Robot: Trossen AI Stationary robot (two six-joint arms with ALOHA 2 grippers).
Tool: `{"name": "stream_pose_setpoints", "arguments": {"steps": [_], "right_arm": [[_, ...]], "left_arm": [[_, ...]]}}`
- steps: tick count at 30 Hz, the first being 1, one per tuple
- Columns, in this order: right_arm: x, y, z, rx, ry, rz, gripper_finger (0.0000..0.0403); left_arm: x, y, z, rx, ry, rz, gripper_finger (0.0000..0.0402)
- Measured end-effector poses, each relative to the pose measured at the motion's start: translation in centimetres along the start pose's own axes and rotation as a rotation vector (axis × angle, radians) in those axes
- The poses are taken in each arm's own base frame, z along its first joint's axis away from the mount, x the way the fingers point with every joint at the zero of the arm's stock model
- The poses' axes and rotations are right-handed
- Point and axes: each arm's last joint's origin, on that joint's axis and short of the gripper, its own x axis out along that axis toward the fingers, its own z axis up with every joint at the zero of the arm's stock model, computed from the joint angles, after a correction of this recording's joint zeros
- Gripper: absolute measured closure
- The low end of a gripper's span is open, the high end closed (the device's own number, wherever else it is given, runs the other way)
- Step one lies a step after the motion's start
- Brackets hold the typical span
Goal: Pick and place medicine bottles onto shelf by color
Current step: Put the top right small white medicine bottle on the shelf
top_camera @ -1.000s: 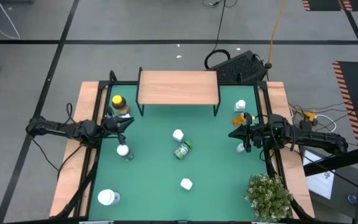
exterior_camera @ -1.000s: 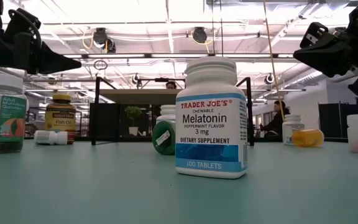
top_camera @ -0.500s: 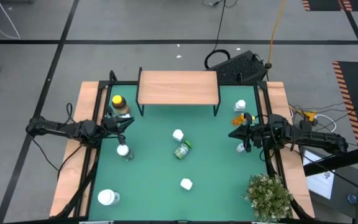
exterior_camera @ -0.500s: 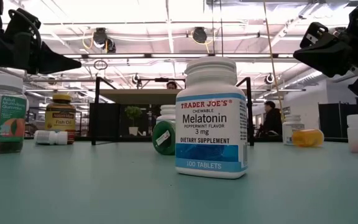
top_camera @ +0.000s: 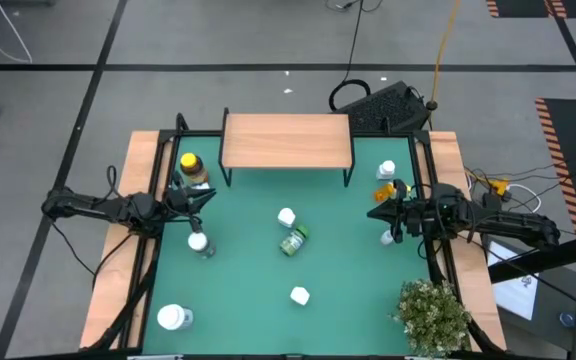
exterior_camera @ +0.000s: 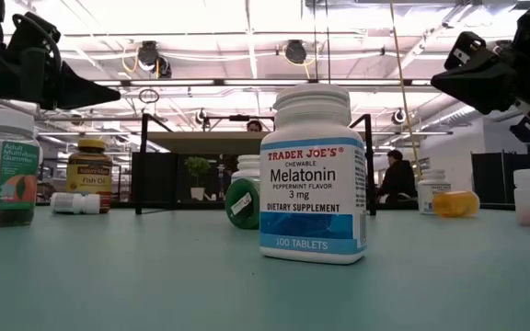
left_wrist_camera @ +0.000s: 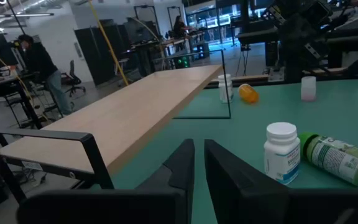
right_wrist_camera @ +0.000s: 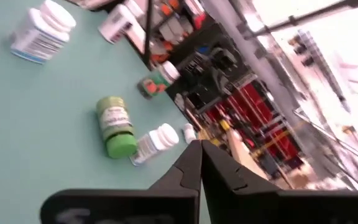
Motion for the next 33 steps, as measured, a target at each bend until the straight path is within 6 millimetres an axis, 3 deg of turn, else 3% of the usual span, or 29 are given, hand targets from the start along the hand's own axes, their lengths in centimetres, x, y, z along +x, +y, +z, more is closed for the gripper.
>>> {"name": "stream_pose_setpoints", "arguments": {"steps": [9, 18, 24, 30, 33], "right_arm": [[0.0, -0.5, 0.4, 0.234, -0.048, -0.048, 0.0403], [0.0, -0.5, 0.4, 0.246, -0.048, -0.048, 0.0403], [-0.1, -1.2, 1.1, 0.158, -0.134, -0.098, 0.0403], [-0.3, -2.1, 1.5, 0.658, -0.184, -0.216, 0.0403], [-0.4, -2.4, 1.2, 0.741, -0.123, -0.367, 0.0403]], "left_arm": [[0.0, 0.0, 0.0, 0.000, 0.000, 0.000, 0.0360], [0.0, 0.0, 0.0, 0.000, -0.001, 0.000, 0.0360], [0.0, 0.0, 0.1, -0.021, -0.007, 0.001, 0.0360], [0.0, 0.2, 0.7, 0.001, -0.061, 0.026, 0.0360], [-0.1, 0.7, 1.7, -0.009, -0.147, 0.086, 0.0360]]}}
